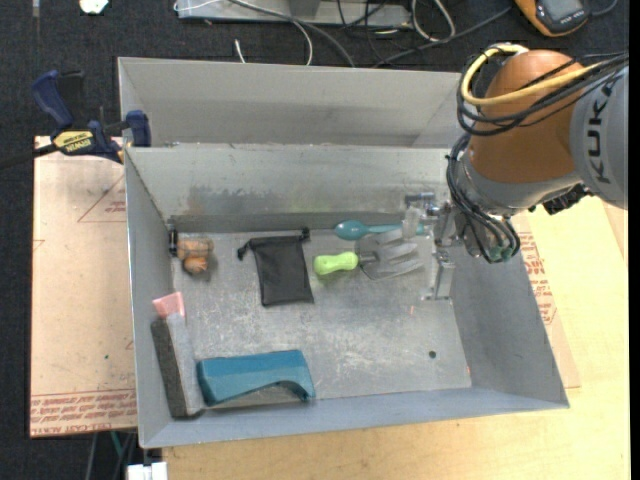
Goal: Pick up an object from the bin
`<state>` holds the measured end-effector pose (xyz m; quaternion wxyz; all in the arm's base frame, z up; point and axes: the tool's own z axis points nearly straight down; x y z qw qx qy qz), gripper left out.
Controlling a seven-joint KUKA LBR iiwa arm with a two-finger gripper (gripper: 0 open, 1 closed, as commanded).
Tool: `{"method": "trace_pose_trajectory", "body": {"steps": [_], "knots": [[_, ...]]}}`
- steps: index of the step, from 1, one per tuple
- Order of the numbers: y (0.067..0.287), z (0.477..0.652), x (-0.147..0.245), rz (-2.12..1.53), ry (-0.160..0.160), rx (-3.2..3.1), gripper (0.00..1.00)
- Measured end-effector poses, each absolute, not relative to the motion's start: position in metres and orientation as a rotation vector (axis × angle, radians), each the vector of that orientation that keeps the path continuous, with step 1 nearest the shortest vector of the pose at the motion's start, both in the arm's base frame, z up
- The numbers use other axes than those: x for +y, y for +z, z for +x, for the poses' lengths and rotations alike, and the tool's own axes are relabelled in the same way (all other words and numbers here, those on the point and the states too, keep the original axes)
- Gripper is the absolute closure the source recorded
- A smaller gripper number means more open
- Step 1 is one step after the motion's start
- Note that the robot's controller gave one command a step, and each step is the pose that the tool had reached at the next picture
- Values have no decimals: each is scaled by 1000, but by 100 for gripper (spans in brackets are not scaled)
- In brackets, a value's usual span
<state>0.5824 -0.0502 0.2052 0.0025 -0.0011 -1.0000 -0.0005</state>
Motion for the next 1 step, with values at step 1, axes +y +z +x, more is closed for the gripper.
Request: {"method": "trace_pose_trajectory", "body": {"steps": [1], "knots": [[208, 584, -50, -1, -1, -3143, 0]]}}
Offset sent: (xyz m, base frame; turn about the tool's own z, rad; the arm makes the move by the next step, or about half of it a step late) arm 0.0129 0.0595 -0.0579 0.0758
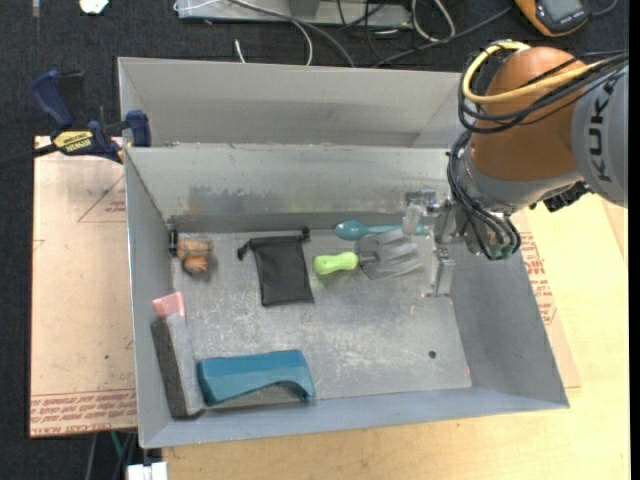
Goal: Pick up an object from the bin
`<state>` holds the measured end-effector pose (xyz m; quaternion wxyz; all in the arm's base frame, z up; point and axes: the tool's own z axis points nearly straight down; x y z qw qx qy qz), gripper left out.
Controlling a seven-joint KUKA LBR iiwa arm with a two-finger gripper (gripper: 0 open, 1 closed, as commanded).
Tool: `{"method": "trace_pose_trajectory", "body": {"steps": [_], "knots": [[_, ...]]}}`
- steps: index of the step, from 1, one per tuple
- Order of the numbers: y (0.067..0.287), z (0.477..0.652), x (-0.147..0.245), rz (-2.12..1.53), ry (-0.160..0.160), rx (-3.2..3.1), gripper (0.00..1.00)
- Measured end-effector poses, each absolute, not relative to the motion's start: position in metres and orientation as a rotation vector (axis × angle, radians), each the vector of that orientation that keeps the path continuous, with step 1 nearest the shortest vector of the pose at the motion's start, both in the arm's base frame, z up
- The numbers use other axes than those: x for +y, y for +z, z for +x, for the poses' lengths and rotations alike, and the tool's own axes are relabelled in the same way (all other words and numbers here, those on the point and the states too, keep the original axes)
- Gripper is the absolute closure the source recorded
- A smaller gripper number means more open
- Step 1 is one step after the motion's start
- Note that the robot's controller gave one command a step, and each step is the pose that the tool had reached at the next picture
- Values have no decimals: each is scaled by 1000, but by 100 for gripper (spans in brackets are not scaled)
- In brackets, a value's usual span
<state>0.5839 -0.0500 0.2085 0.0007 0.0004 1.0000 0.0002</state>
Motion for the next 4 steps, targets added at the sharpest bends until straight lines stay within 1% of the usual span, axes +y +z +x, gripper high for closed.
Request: {"method": "trace_pose_trajectory", "body": {"steps": [1, 2, 3, 4], "knots": [[152, 596, 6, 116, 3, 3135, 0], [137, 604, 15, -219, -2, 3126, 0], [88, 624, 33, -267, 4, 3121, 0], [70, 657, -13, -373, -3, 3101, 100]]}}
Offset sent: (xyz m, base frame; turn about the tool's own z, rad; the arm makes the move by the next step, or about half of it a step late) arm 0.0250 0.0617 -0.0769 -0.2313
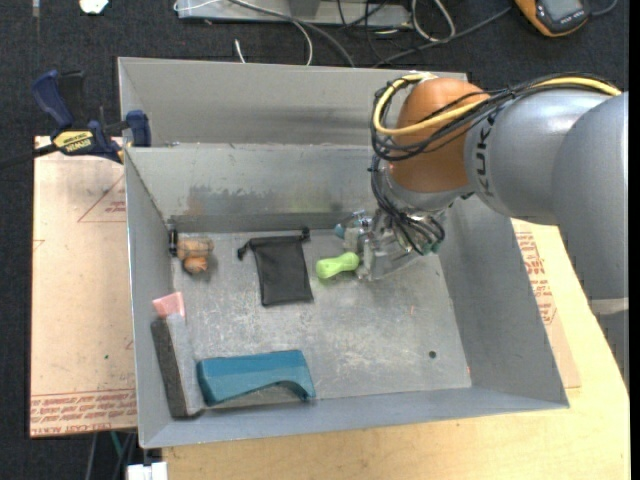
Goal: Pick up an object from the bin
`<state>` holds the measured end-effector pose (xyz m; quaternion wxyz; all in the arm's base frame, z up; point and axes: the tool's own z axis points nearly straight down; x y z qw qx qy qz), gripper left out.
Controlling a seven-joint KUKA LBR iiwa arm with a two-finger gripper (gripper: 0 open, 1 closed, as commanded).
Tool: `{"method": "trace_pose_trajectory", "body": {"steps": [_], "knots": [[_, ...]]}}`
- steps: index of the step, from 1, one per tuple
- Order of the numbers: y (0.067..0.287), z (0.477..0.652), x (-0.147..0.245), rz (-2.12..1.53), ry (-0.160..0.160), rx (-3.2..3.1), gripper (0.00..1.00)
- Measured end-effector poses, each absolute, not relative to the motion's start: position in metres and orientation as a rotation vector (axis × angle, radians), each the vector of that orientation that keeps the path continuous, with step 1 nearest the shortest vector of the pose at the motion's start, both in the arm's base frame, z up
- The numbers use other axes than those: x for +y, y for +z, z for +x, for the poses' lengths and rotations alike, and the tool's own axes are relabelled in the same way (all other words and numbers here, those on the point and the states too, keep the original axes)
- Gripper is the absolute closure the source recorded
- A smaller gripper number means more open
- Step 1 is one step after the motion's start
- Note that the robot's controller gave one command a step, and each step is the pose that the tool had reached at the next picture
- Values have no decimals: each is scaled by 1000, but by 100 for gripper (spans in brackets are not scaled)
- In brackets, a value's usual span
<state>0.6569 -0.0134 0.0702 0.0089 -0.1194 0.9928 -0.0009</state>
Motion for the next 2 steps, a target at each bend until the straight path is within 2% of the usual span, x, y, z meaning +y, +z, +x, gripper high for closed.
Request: {"method": "trace_pose_trajectory", "body": {"steps": [1, 2], "knots": [[70, 657, -13, -372, -3, 3102, 100], [124, 649, -4, -257, 1, 3117, 100]]}}
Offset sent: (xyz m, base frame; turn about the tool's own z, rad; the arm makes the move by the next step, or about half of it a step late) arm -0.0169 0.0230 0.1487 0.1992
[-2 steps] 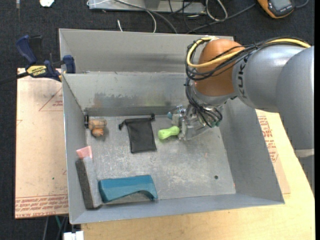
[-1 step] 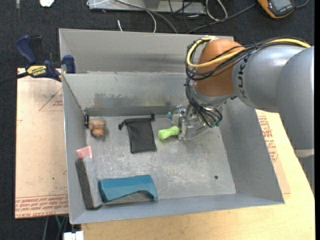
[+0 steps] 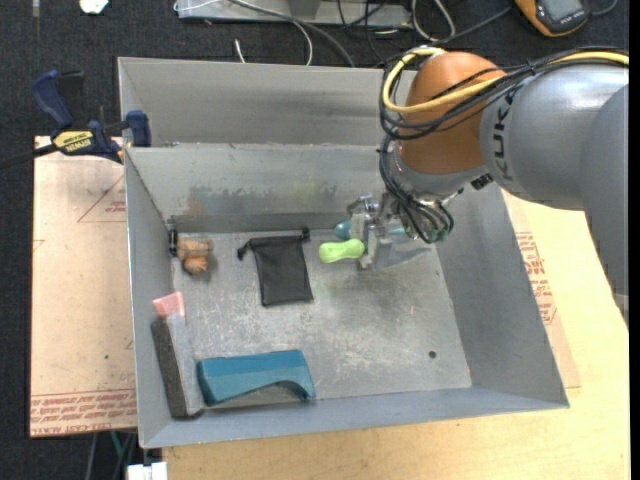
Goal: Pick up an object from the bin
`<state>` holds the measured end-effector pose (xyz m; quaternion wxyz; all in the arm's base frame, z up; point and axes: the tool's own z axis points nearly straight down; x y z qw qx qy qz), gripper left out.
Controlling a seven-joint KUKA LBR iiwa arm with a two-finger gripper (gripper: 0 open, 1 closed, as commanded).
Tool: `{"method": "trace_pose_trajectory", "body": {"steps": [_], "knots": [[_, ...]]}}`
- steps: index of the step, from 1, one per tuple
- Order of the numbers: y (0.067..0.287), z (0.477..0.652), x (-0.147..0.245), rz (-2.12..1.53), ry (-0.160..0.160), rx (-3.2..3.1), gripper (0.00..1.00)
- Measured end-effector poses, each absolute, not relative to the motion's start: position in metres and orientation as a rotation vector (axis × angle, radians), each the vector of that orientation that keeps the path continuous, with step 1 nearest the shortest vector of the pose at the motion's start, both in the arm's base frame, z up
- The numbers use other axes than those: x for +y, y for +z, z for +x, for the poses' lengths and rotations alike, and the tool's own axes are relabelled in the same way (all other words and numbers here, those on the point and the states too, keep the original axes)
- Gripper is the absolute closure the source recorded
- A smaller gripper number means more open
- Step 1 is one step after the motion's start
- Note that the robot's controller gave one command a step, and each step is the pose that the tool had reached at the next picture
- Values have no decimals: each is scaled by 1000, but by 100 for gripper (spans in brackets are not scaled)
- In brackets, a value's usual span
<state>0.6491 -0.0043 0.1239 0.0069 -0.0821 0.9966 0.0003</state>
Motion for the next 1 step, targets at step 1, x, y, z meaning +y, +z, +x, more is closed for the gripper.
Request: {"method": "trace_pose_trajectory", "body": {"steps": [1], "knots": [[200, 647, -2, -239, 0, 3118, 100]]}}
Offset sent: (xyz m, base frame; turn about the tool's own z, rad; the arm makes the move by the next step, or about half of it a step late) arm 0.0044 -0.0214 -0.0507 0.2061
